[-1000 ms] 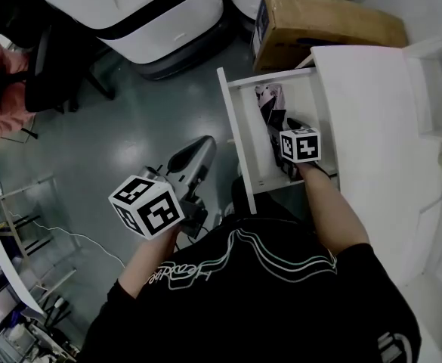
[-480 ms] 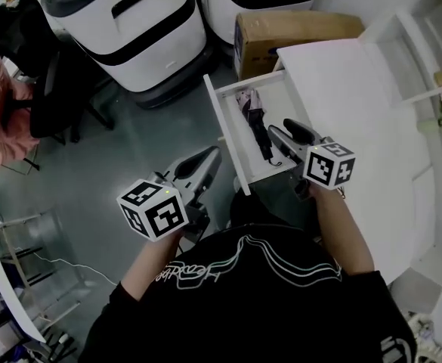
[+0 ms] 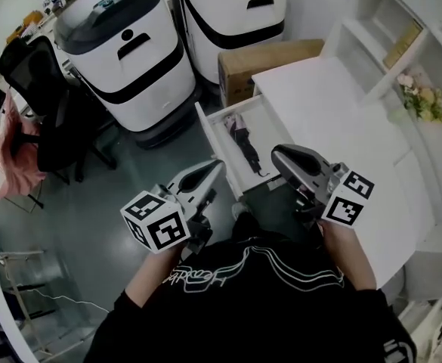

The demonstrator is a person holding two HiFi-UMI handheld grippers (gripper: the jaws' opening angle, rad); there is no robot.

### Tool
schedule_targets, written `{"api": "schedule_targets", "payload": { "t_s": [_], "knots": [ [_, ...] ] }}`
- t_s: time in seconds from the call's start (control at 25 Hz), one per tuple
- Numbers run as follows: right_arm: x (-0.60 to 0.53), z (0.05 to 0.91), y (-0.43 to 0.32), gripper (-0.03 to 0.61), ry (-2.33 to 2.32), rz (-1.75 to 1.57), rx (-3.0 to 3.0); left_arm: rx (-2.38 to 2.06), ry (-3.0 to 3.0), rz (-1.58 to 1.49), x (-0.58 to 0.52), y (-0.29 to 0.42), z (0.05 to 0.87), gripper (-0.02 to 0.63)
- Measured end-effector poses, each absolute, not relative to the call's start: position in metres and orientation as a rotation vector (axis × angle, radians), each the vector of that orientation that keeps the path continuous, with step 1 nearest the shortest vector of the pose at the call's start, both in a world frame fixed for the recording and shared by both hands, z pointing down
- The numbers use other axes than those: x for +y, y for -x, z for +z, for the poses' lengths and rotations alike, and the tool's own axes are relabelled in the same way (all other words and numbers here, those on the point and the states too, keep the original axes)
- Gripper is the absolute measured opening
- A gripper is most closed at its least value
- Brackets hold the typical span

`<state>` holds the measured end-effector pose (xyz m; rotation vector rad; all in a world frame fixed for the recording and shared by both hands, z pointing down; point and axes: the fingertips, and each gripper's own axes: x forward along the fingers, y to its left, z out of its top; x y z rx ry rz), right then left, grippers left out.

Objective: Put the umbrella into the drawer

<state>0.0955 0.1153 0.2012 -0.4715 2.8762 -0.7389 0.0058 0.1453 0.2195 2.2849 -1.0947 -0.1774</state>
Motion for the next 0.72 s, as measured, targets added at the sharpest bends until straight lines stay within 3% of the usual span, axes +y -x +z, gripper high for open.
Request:
{"api": "schedule_targets", "payload": {
  "t_s": [0.72],
  "knots": [
    [0.156, 0.193, -0.102, 0.048, 0.581, -0.714, 2.876, -1.084, -2.428, -0.176, 0.197, -0.029, 0.179, 0.02]
  ]
}}
